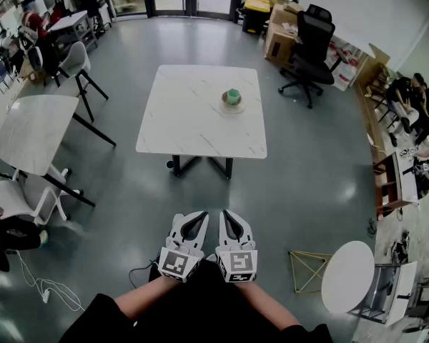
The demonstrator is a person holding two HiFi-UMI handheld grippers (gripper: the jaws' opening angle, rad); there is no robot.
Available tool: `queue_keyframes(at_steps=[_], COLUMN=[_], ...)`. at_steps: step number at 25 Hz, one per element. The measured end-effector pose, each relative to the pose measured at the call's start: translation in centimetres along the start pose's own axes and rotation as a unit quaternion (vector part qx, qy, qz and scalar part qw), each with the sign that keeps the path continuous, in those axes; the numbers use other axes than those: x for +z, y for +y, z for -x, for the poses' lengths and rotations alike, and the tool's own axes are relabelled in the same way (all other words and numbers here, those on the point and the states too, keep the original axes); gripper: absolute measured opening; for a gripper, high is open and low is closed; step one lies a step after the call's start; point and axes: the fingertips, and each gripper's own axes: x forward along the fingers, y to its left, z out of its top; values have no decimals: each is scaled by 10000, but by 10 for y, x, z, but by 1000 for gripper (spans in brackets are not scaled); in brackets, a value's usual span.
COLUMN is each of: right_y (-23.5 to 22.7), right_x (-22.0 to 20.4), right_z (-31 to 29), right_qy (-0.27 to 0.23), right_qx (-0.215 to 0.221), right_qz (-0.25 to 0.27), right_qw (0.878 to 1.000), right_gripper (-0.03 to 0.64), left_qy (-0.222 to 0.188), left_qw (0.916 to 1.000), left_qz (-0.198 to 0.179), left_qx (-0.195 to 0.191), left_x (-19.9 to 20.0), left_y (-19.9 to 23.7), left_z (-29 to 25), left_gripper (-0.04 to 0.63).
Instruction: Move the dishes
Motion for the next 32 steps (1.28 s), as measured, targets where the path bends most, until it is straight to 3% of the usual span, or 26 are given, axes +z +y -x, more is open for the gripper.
queue_keyframes(at_steps=[7,16,20,25,32], right_y=[8,-20,-36,-54,-73], right_x=[-14,-18,6,48,70], right_z=[-31,-103,-155,-214,-276], right_qy=[96,466,453,243,262], right_qx=[208,-160,-288,-628,-893], right_qz=[-152,-246,-100,467,226], right_qw=[9996,9985,9985,9966,9954], right_gripper=[17,17,17,17,17], left_qy=[29,49,38,104,-271], left_qw=[9997,9987,9986,9989,9982], left_qz=[-17,128,162,-25,-174], left_qx=[-228,-493,-502,-467,-500], left_x=[-22,-20,-5,13,43], left_y=[15,64,103,157,218], left_z=[-13,-77,-119,-167,-210], left_gripper=[17,17,17,17,18])
